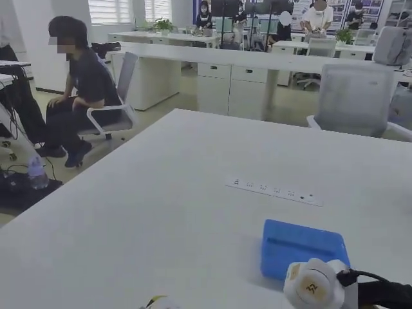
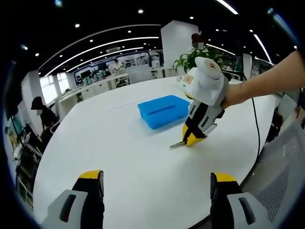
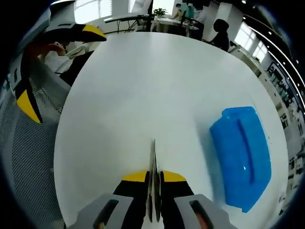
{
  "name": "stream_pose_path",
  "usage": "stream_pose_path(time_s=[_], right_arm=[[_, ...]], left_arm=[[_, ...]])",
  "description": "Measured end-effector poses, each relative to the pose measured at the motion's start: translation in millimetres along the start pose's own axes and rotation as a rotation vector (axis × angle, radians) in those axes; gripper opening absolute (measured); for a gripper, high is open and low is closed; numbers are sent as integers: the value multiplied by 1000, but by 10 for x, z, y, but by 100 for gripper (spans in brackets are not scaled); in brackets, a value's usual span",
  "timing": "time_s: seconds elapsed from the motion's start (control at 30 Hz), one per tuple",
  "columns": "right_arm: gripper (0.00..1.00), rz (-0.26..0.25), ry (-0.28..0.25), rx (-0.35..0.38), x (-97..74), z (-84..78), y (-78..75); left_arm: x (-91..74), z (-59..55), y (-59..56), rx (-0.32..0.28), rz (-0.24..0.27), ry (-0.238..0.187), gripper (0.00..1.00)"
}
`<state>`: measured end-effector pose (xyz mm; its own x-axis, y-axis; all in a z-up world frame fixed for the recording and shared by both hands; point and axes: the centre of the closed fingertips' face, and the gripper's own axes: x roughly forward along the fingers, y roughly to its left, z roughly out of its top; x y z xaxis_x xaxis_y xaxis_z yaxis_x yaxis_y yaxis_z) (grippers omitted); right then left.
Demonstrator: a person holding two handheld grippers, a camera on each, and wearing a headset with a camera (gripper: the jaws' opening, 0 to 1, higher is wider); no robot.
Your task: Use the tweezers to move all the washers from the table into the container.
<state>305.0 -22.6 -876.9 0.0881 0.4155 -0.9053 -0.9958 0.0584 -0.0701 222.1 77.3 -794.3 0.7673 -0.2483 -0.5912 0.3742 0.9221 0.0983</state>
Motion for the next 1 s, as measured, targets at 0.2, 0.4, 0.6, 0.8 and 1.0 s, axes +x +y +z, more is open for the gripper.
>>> stream_pose_path(time_s=[0.2, 0.4, 0.6, 0.8, 1.0], right_arm=[[22, -19, -81, 113, -125, 66, 39], [30, -96, -254, 286, -567, 142, 84], [46, -204, -431, 552, -1036, -63, 186], [56, -333, -493, 698, -1335, -404, 258], [70, -440, -469, 742, -1450, -702, 330]], left_arm=[[1, -5, -30, 6, -10, 3, 95], [-23, 17, 10, -27, -6, -12, 95], [-31, 40, 16, -49, -11, -28, 95], [-54, 71, 15, -64, -17, -52, 96], [-56, 95, 16, -77, -19, -67, 96]])
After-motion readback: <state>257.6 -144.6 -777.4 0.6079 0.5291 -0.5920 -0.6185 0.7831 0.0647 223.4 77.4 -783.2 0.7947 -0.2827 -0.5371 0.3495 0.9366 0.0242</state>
